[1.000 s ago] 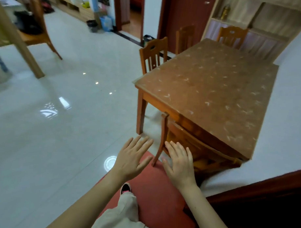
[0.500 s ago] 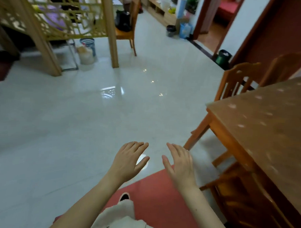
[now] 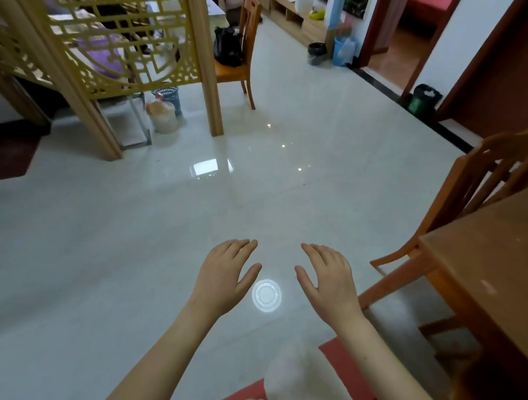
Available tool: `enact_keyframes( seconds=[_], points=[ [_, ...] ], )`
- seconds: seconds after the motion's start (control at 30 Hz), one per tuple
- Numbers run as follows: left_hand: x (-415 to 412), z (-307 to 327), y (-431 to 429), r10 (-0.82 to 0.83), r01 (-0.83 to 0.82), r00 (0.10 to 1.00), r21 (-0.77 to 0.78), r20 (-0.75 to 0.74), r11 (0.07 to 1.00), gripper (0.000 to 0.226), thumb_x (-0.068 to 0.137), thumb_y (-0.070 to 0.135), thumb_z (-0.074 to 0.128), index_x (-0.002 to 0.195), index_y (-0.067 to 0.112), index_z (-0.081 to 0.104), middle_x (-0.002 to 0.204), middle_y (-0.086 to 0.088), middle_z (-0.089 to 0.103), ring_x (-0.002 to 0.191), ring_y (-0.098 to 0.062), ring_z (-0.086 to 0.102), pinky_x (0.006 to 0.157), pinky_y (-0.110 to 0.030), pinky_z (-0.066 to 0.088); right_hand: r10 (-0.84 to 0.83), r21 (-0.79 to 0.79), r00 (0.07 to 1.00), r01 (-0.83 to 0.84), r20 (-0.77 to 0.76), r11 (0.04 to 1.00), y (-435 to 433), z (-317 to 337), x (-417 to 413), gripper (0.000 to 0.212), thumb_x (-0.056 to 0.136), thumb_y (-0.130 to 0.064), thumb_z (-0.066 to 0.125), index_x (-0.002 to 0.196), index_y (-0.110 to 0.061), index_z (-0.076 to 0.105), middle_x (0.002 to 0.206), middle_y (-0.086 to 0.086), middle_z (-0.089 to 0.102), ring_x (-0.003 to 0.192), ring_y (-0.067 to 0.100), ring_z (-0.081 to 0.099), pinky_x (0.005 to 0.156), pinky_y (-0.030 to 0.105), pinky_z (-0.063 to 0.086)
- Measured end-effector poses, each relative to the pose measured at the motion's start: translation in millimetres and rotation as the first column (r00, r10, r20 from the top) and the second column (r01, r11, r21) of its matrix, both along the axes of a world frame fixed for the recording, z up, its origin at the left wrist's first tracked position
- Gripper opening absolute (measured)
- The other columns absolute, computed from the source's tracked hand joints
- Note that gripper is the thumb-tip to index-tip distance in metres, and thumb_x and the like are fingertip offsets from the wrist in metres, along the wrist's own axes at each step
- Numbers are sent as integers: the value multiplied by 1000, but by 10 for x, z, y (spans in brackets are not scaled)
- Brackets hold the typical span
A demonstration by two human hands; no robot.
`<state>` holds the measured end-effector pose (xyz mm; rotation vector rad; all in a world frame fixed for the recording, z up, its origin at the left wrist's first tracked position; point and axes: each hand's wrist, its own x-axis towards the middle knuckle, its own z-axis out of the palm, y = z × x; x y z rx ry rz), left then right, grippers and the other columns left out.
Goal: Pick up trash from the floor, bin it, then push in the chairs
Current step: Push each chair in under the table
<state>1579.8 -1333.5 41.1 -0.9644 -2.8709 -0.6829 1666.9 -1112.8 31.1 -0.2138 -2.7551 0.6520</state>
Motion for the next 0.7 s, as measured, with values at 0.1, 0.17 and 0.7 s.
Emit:
enact_keyframes(
  seconds=[0.1,0.17,0.7],
  points=[
    [-456,-189,390,-20,21,999,-25,44,999,53,97,52,33,135,21,54,130,6,59,121,-17,51,102,-35,40,-29,-12,999,29,39,1000,403,-153,-448,50,94,-46,43,130,-15,58,123,1,63,116,22,55,101,46,42],
    [-801,-275,697,-31,33,998,-49,50,998,54,97,53,32,135,22,53,130,7,59,121,-17,51,103,-34,39,-29,-1,997,29,70,1000,732,-240,-800,50,94,-47,42,129,-15,59,123,2,63,116,24,56,99,47,43],
    [-3877,104,3495,-157,158,987,-14,26,987,53,95,50,35,134,19,55,132,1,58,122,-23,52,104,-36,38,-131,29,988,129,79,991,3275,36,-3558,49,96,-47,41,133,-18,56,128,1,61,120,21,53,103,45,40]
  ],
)
